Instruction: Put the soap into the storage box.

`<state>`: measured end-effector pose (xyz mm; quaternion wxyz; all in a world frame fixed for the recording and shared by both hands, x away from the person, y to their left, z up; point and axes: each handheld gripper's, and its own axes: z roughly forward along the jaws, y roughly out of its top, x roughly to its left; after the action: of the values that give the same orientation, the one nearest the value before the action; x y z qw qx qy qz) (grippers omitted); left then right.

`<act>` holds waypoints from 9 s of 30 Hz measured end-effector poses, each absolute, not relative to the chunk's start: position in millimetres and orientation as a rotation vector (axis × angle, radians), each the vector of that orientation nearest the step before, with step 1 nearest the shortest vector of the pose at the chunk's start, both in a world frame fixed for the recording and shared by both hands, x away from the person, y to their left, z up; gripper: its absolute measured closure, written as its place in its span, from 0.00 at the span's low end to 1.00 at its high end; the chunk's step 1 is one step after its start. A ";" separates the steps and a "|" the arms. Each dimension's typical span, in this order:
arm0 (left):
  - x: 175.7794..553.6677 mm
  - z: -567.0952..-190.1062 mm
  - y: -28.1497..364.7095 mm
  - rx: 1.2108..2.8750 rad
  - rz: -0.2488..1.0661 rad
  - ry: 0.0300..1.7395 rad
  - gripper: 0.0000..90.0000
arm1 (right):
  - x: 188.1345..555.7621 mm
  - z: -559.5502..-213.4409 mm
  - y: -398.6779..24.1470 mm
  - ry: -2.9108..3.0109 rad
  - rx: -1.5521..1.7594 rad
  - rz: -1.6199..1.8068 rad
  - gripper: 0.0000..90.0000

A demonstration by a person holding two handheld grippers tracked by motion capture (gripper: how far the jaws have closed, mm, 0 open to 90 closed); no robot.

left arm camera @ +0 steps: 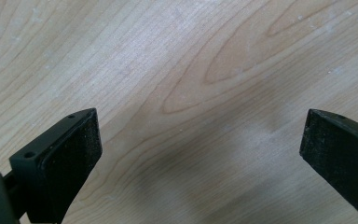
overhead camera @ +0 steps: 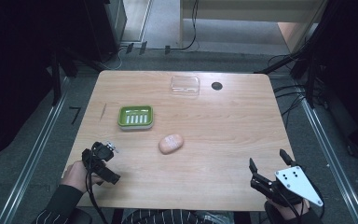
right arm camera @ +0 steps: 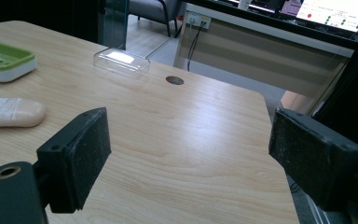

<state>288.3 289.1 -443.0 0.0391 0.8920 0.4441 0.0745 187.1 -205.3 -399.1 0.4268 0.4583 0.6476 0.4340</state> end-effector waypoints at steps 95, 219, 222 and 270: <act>372.2 -421.8 140.9 2.768 0.113 0.904 0.00 | 188.1 -399.5 -201.5 1.653 1.128 1.063 0.15; 394.8 -414.9 155.0 2.989 0.124 0.504 0.37 | 186.6 -399.4 -203.0 1.639 1.135 1.068 0.15; 395.9 -413.9 160.1 2.996 0.114 0.498 0.37 | 186.8 -399.4 -202.9 1.644 1.129 1.065 0.15; 427.9 -397.3 202.7 2.956 0.215 0.608 0.37 | 193.7 -399.3 -197.6 1.668 1.107 1.078 0.15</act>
<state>427.9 202.7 -397.3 0.0579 0.9754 0.2006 0.0710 193.7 -197.6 -399.3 0.4203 0.4418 0.6656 0.4302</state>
